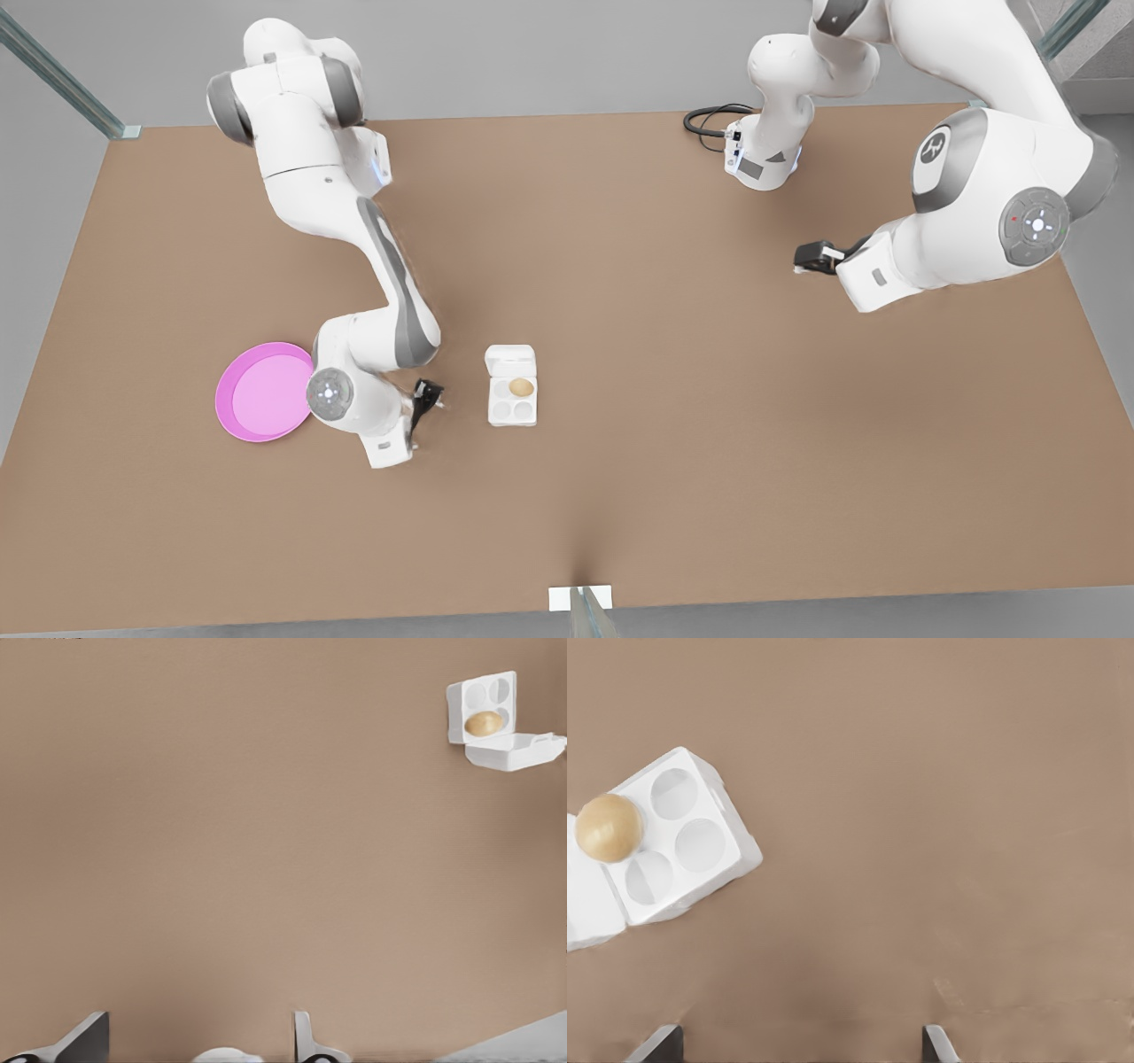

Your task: Pack egg into the box and close the box lid

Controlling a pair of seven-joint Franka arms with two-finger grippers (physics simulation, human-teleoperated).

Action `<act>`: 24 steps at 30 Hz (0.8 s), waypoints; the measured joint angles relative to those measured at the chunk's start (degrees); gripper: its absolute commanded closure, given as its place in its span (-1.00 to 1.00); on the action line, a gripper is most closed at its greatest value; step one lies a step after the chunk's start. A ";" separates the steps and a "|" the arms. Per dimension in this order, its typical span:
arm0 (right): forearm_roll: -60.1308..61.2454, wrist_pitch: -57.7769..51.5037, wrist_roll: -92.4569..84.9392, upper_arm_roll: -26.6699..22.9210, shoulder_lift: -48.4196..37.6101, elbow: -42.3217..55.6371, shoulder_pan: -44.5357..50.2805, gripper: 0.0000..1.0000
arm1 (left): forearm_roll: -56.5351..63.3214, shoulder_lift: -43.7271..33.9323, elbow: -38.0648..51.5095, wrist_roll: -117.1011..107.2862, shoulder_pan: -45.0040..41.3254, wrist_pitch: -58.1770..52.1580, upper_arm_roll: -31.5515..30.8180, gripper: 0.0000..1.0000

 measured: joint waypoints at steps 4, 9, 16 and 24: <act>-15.36 -18.25 39.75 -2.11 -9.94 13.11 -3.44 -1.00 | 1.84 8.54 -0.08 -17.79 -21.43 14.01 -18.35 -1.00; -17.70 -23.15 23.70 -2.25 -26.12 0.77 -10.21 -1.00 | 6.97 19.57 0.08 -25.59 -36.68 25.95 -18.28 -0.76; -19.17 -19.55 20.22 16.80 -31.42 -3.35 -31.45 -1.00 | 9.17 20.03 -0.97 -67.49 -34.10 22.36 -17.31 0.57; -19.13 -19.46 19.43 16.85 -30.12 -3.43 -30.72 -1.00 | 9.76 30.83 -0.75 -66.12 -32.35 43.71 -17.32 0.57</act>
